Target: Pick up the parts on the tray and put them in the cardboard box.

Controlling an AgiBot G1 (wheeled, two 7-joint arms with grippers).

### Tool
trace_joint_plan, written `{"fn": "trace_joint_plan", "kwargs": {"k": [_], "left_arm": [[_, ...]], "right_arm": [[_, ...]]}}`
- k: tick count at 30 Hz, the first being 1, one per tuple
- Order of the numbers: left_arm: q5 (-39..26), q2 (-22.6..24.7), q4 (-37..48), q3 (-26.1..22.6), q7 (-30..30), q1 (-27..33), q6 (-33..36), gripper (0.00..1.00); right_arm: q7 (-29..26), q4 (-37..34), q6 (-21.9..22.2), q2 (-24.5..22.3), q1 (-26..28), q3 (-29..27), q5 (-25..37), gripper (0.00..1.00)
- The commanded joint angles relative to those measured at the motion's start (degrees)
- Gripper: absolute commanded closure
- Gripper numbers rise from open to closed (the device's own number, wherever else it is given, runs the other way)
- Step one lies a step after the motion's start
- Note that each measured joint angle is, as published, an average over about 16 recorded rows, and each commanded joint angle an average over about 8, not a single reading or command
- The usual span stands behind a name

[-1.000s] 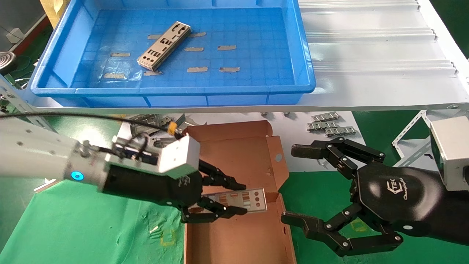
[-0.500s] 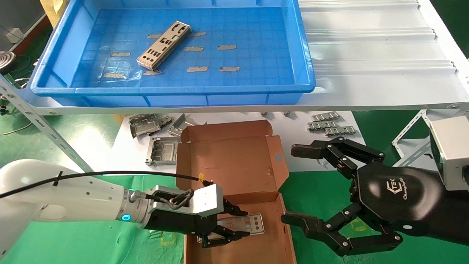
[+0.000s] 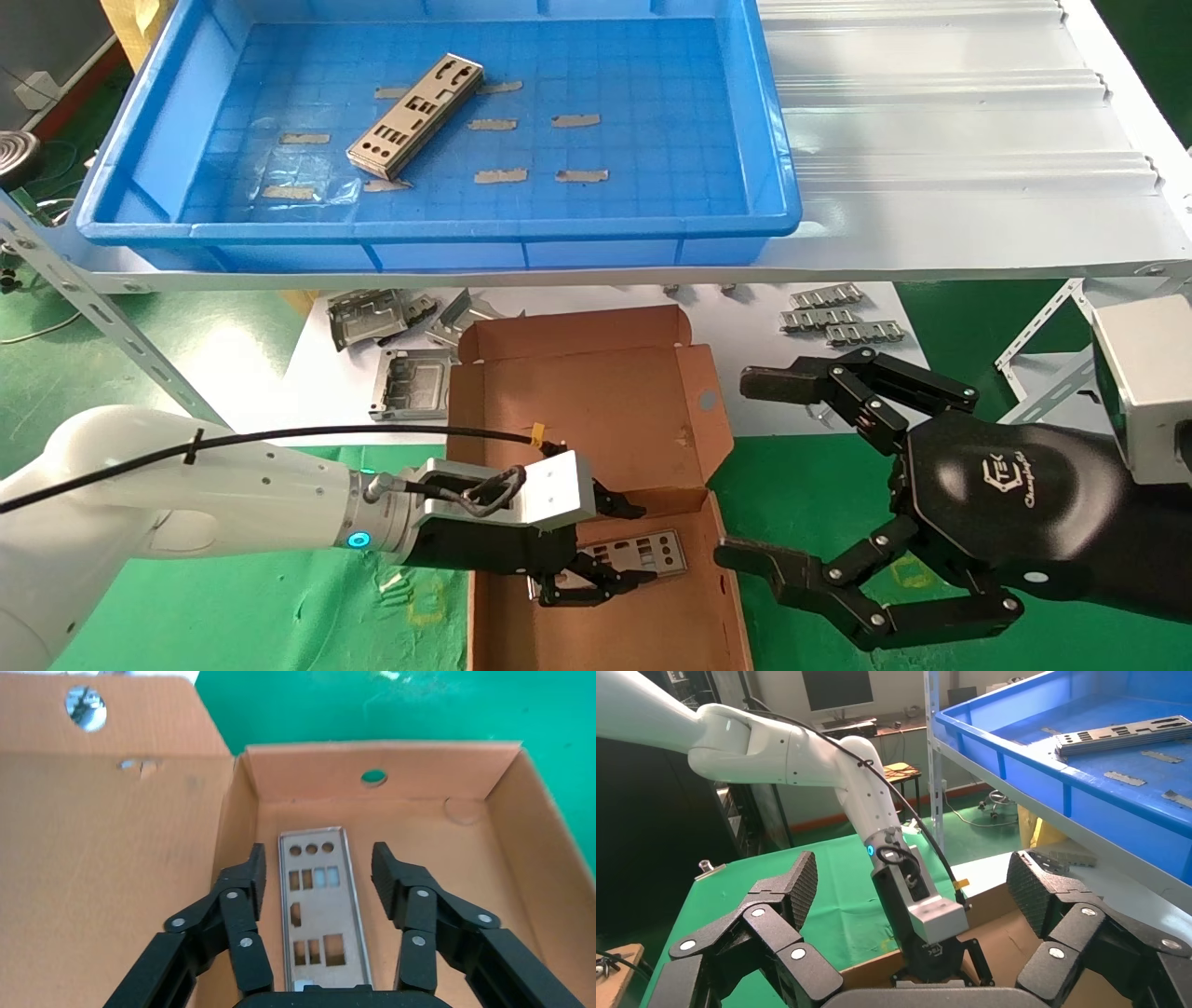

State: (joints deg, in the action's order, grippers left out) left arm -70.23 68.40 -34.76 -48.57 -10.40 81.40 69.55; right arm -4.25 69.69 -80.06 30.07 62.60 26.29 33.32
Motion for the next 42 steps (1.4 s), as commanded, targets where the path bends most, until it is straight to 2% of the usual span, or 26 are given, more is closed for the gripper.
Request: {"fn": "trace_joint_plan", "kwargs": {"k": [1, 12, 17, 25, 42], "left_arm": [[0.24, 0.14, 0.53, 0.08, -0.56, 0.29, 0.68, 0.00], [9.25, -6.10, -1.67, 3.91, 1.93, -1.66, 11.05, 0.00], [11.57, -7.15, -1.73, 4.61, 3.25, -2.57, 13.82, 0.00], [11.40, -7.50, -2.66, 5.12, 3.17, -2.77, 13.13, 0.00], [16.23, -14.74, -12.72, 12.78, 8.22, -7.57, 14.09, 0.00]], "right_arm": [[0.00, 0.00, 0.00, 0.00, 0.00, 0.00, 0.00, 0.00], [0.00, 0.00, 0.01, 0.00, -0.01, 0.00, 0.00, 0.00], [0.00, -0.01, 0.02, 0.00, -0.01, 0.00, -0.01, 0.00], [0.00, -0.01, 0.01, 0.00, -0.01, 0.00, 0.00, 0.00], [0.00, -0.01, 0.01, 0.00, -0.01, 0.00, 0.00, 0.00]]}}
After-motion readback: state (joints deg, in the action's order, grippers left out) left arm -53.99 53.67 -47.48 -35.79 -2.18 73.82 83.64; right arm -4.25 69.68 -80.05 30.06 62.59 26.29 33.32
